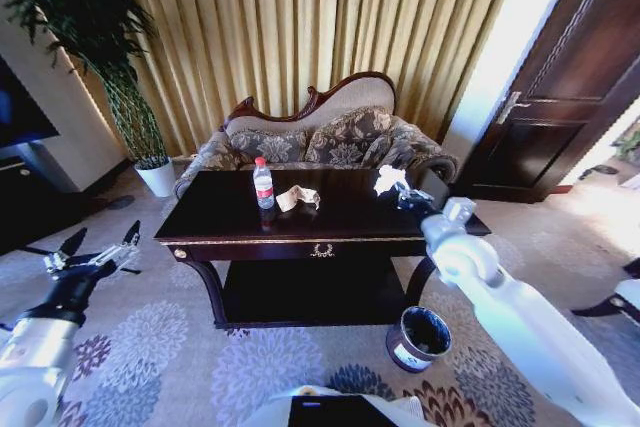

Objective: Move to the front of the table and place the trash on the table into the trash bin.

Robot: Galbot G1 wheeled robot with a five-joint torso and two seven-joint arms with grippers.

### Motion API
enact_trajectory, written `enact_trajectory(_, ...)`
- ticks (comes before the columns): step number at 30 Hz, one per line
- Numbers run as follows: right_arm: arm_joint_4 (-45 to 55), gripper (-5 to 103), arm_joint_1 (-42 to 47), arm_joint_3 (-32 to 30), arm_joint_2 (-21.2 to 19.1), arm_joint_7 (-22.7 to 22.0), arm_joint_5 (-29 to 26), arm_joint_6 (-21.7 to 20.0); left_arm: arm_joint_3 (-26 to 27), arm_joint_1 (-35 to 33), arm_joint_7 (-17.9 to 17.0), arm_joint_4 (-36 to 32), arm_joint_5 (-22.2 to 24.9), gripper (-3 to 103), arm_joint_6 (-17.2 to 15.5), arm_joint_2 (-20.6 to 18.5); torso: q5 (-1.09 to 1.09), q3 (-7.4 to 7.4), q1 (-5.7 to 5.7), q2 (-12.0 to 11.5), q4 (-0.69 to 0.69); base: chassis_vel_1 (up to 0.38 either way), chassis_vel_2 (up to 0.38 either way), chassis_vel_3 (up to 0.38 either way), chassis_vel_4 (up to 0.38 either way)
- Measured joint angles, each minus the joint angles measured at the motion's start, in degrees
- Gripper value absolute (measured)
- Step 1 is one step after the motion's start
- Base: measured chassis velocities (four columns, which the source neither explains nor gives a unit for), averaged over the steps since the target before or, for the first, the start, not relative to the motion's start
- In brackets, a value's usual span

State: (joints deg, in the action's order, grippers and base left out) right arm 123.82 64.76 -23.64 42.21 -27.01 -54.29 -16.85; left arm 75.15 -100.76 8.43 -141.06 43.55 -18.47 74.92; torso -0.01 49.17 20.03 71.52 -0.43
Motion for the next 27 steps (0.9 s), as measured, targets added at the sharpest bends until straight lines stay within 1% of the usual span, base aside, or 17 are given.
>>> enact_trajectory(1,1.99,0,2.67,-1.65,-0.14,-0.05,0.0,0.16,0.27,-0.23,0.25,0.12,0.37,100,0.11,-0.6,0.01,0.0,0.0,0.0,0.0,0.0,0.0,0.0,0.0)
enact_trajectory(2,1.99,0,2.67,-1.65,-0.14,-0.05,0.0,0.16,0.27,-0.23,0.25,0.12,0.37,100,0.11,-0.6,0.01,0.0,0.0,0.0,0.0,0.0,0.0,0.0,0.0)
enact_trajectory(6,9.81,0,11.62,-8.32,1.27,-0.07,0.48,0.34,0.25,0.07,0.44,0.22,0.62,100,0.12,-0.92,0.01,0.0,0.0,0.0,0.01,0.0,0.0,0.0,0.0)
enact_trajectory(7,9.81,0,11.62,-8.32,1.27,-0.07,0.48,0.34,0.25,0.07,0.44,0.22,0.62,100,0.12,-0.92,0.01,0.0,0.0,0.0,0.01,0.0,0.0,0.0,0.0)
enact_trajectory(10,15.25,0,20.49,-14.68,4.04,0.15,1.91,0.34,-0.22,0.4,1.64,0.65,-0.64,100,0.12,-0.27,-0.01,0.0,0.0,0.01,-0.01,0.0,0.0,0.0,0.0)
enact_trajectory(12,17.15,0,24.26,-16.88,5.54,0.25,2.82,0.34,-0.42,0.26,1.96,0.81,-0.81,100,0.46,-0.1,-0.01,0.0,0.0,0.01,-0.01,0.0,0.0,0.0,0.0)
enact_trajectory(13,17.15,0,24.26,-16.88,5.54,0.25,2.82,0.34,-0.42,0.26,1.96,0.81,-0.81,100,0.46,-0.1,-0.01,0.0,0.0,0.01,-0.01,0.0,0.0,0.0,0.0)
enact_trajectory(15,19.17,0,28.03,-18.58,7.64,0.3,4.21,0.34,-0.54,0.07,2.73,1.31,-1.13,100,1.26,0.15,0.01,0.0,0.0,0.01,-0.01,0.0,0.0,0.0,0.0)
enact_trajectory(17,19.49,0,28.77,-18.78,8.21,0.35,4.77,0.34,-0.52,0.21,3.1,1.67,-1.47,100,1.42,0.37,0.0,0.0,0.0,0.01,-0.01,0.0,0.0,0.0,0.0)
enact_trajectory(18,19.85,0,29.93,-18.99,9.35,0.41,5.97,0.34,-0.39,0.75,3.53,2.46,-1.96,100,1.59,0.79,0.0,0.0,0.0,0.01,0.01,0.048,-0.035,-0.054,0.038)
enact_trajectory(20,19.95,0,31.01,-19.08,10.54,0.57,7.25,0.34,-0.29,1.36,3.69,3.17,-1.97,100,1.61,1.03,0.0,0.01,0.01,0.0,0.01,0.068,-0.037,-0.052,0.065)
enact_trajectory(23,19.95,0,31.56,-19.1,11.21,0.75,8.04,0.34,-0.26,1.65,3.7,3.55,-1.94,100,1.61,1.03,0.0,0.01,0.01,0.0,0.01,0.087,-0.085,-0.085,0.084)
enact_trajectory(27,19.79,0,33.12,-19.24,13.95,2.08,10.79,0.83,-0.47,1.88,3.88,3.9,-1.77,100,1.45,-0.05,0.0,0.01,0.01,0.0,0.0,0.129,-0.121,-0.129,0.132)
